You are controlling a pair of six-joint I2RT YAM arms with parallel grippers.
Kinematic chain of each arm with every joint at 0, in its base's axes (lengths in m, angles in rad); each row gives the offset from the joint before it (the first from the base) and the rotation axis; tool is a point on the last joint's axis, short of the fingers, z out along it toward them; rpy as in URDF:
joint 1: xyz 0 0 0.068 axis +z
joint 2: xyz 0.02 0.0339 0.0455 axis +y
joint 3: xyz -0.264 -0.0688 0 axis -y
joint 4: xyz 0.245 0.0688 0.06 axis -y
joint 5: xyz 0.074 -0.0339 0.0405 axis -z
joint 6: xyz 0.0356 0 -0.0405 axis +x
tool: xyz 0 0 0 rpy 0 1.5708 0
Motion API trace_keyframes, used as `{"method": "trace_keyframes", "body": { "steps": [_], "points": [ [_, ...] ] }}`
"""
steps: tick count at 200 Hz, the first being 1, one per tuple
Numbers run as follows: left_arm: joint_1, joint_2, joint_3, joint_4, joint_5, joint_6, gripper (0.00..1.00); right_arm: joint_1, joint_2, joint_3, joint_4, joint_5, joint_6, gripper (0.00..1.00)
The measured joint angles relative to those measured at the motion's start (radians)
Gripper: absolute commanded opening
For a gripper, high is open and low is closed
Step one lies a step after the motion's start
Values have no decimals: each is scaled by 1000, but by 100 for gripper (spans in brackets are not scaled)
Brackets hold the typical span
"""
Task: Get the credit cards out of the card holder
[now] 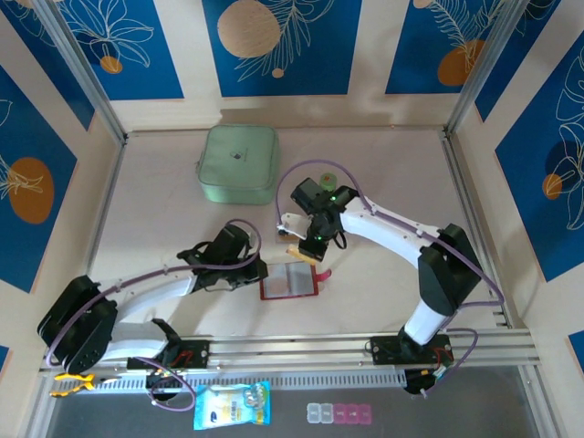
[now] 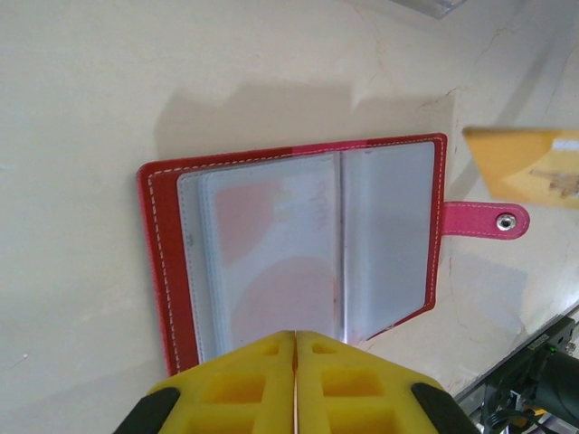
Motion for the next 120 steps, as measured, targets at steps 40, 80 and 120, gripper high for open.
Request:
{"method": "trace_keyframes", "body": {
  "steps": [40,80,120],
  "points": [
    [8,-30,-22,-23,-6,0,8,-51,115,170,-69,3,-138,0],
    [18,-36,-37,-26,-16,0,9,-94,204,330,-123,1,-224,0],
    [36,-36,-37,-26,-17,1,9,-125,288,462,-167,-3,-280,0]
  ]
}}
